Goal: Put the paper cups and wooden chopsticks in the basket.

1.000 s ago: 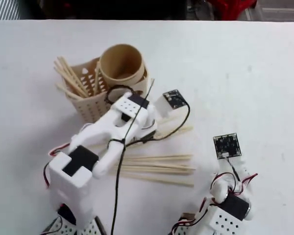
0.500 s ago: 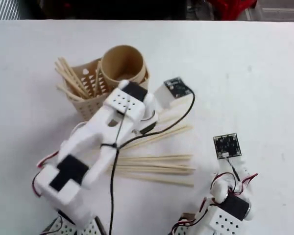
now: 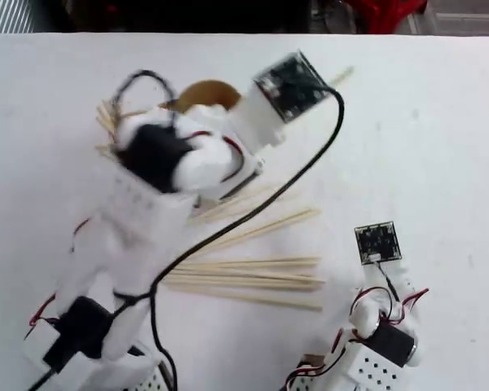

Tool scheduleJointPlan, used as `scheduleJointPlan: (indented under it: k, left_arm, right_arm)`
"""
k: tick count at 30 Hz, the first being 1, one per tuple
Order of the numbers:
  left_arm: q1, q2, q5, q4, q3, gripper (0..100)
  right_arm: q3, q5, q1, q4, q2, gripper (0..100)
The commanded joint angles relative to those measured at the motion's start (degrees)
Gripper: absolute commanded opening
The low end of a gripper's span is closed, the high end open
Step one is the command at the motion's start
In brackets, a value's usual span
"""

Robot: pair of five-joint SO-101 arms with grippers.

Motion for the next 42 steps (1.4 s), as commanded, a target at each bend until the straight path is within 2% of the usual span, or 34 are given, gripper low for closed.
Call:
scheduleJointPlan:
  k: [1, 7, 12, 16, 20, 26, 36, 40, 42]
  left_arm:
    - [-0.48, -2.68, 2.99, 3.16, -19.52, 2]
    - [-7.16, -2.68, 3.60, -2.02, -33.41, 2]
    - [-15.08, -2.86, 7.91, -10.29, -34.64, 2]
    - [-18.95, -2.95, 10.73, -12.22, -34.55, 2]
    - [-19.38, -5.23, 14.95, -10.37, -36.40, 2]
    - [-16.92, -11.91, 15.30, -0.97, -36.66, 2]
    - [-16.92, -17.19, 15.38, 3.69, -36.57, 2]
    - [-17.01, -21.23, 15.47, 3.87, -31.74, 2]
    - [-16.57, -25.71, 16.44, 3.60, -25.58, 2]
  right_arm:
    - [0.44, 0.62, -0.57, -0.04, -0.75, 2.1]
    - [0.44, 0.62, -0.57, -0.04, -0.75, 2.1]
    - [0.44, 0.62, -0.57, -0.04, -0.75, 2.1]
    - [0.44, 0.62, -0.57, -0.04, -0.75, 2.1]
    - [0.44, 0.62, -0.57, -0.04, -0.75, 2.1]
    - [0.44, 0.62, -0.57, -0.04, -0.75, 2.1]
    - [0.44, 0.62, -0.48, -0.04, -0.75, 2.1]
    - [0.53, 0.62, -0.40, -0.04, -0.75, 2.1]
    - [0.53, 0.62, -0.40, -0.04, -0.75, 2.1]
